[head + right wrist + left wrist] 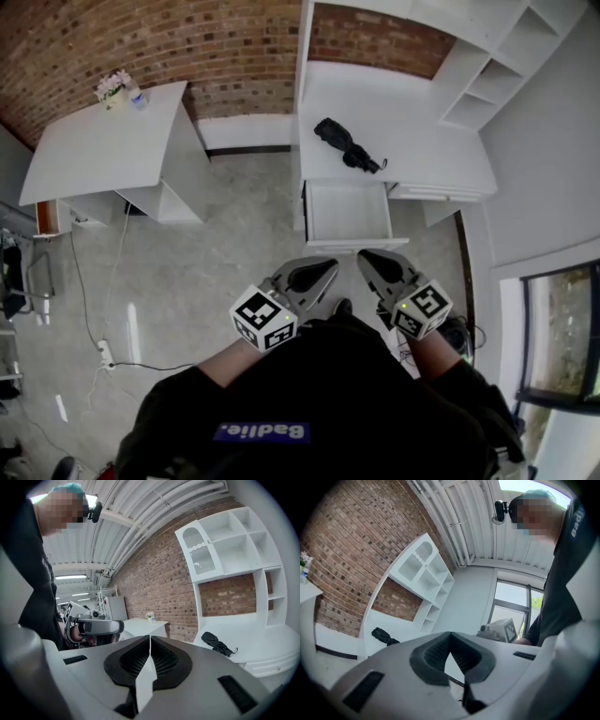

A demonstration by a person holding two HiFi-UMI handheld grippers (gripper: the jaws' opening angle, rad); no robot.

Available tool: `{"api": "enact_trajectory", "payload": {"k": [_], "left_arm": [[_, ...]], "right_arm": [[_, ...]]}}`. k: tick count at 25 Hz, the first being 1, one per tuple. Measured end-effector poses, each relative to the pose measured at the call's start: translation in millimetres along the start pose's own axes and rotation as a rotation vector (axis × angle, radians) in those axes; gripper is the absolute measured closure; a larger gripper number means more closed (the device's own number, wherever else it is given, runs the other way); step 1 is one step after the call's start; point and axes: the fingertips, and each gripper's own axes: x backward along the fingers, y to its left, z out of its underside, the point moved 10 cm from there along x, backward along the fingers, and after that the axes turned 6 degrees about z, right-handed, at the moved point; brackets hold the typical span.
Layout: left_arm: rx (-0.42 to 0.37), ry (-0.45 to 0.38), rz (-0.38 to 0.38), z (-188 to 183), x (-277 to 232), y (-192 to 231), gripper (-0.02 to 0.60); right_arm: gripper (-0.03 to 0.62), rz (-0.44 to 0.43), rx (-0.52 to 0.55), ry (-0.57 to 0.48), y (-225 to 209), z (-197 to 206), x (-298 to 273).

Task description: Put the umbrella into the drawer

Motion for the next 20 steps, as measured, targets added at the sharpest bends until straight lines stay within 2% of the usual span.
{"api": "enact_trajectory", "payload": {"k": [9,14,20], "left_arm": [[-0.003,-0.023,-0.073,-7.0,2.7,15.3,0.580],[-0.003,-0.038,-0.137,-16.6,-9.3,36.5,0.580],[0.005,-0.033,-0.189,-24.5,-46.6,64.5,0.580]], "right_arm": [[0.560,0.004,0.046,0.018,-26.1,-13.5,-23.1],[0.560,-0.022,0.058,0.019,-57.0,-22.5,-49.6],[0.560,-0.048,0.095,0.044,-108.8,-33.5,-79.0]]}}
